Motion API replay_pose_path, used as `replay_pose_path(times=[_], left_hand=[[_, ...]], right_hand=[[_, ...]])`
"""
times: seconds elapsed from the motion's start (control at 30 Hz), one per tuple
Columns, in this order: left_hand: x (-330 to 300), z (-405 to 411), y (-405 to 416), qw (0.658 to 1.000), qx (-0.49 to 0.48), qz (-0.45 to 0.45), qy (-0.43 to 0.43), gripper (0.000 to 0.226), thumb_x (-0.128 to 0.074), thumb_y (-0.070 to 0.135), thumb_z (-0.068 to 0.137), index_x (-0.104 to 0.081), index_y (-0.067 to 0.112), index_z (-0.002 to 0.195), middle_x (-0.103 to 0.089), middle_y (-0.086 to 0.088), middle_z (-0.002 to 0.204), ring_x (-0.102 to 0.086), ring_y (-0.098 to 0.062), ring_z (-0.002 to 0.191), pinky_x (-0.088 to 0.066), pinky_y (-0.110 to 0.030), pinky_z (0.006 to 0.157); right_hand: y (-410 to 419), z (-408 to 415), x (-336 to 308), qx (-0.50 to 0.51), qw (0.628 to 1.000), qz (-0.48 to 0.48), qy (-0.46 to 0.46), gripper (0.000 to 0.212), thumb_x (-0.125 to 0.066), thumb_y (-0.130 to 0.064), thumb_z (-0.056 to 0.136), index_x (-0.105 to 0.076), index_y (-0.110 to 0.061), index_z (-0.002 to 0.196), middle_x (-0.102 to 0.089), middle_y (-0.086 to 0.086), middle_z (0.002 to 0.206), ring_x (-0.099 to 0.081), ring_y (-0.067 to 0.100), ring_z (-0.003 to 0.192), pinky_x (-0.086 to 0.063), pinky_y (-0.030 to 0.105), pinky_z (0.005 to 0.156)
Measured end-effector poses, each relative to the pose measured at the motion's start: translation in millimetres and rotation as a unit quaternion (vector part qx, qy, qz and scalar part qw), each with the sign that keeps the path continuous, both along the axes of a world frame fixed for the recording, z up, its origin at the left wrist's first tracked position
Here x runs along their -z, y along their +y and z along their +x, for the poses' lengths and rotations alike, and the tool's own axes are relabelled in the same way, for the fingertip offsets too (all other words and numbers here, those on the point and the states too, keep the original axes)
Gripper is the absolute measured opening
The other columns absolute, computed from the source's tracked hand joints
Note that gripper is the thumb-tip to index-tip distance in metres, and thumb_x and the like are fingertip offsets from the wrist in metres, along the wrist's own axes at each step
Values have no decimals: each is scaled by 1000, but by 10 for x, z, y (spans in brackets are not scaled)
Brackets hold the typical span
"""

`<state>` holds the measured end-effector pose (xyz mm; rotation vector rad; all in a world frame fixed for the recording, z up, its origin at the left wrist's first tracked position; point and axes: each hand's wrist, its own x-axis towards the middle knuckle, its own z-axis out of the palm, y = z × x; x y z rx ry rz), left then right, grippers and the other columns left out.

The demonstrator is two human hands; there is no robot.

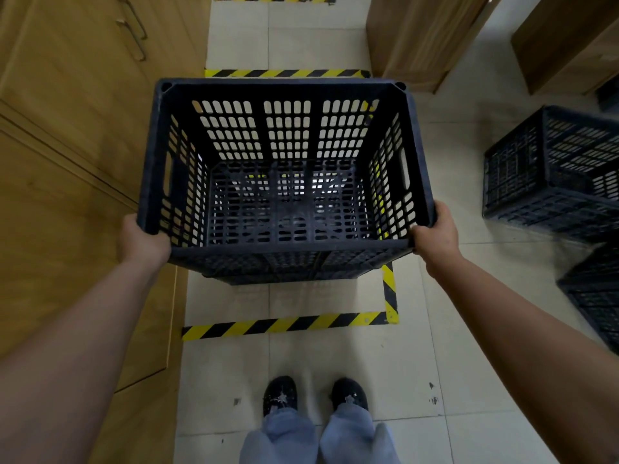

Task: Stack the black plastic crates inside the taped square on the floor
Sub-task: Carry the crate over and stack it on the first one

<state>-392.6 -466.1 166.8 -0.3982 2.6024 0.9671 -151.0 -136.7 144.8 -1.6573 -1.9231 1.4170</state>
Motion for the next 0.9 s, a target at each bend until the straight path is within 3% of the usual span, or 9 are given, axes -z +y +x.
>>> replay_pose_path(times=[0.13, 0.3, 0.6, 0.9], left_hand=[[-59, -11, -21, 1000, 1, 0, 4, 46, -54, 0, 90, -43, 9, 135, -54, -16, 130, -51, -36, 121, -46, -47, 101], [-80, -29, 14, 1000, 4, 3, 0, 44, -54, -1, 89, -44, 8, 131, -55, -17, 127, -53, -37, 118, -47, -49, 99], [-26, 23, -4, 999, 23, -24, -7, 49, -54, -2, 90, -40, 10, 136, -52, -18, 131, -51, -39, 121, -46, -50, 100], [47, 32, -47, 998, 51, -39, -3, 48, -54, -1, 91, -38, 10, 135, -52, -20, 131, -50, -41, 121, -45, -52, 98]], right_hand=[[26, -63, -23, -16, 1000, 3, 3, 49, -46, 7, 77, -50, -19, 119, -56, -5, 88, -57, 28, 90, -56, 50, 80], [51, -80, -5, -17, 1000, 2, -12, 47, -44, 6, 77, -49, -23, 113, -56, -4, 87, -59, 35, 95, -56, 53, 81], [7, -9, 30, -35, 999, 6, -10, 51, -47, 3, 81, -45, -23, 124, -56, -11, 88, -59, 29, 94, -54, 52, 86], [-31, 16, -18, -62, 997, 28, -34, 57, -49, -2, 87, -37, -21, 138, -56, -1, 108, -56, 23, 98, -49, 35, 84]])
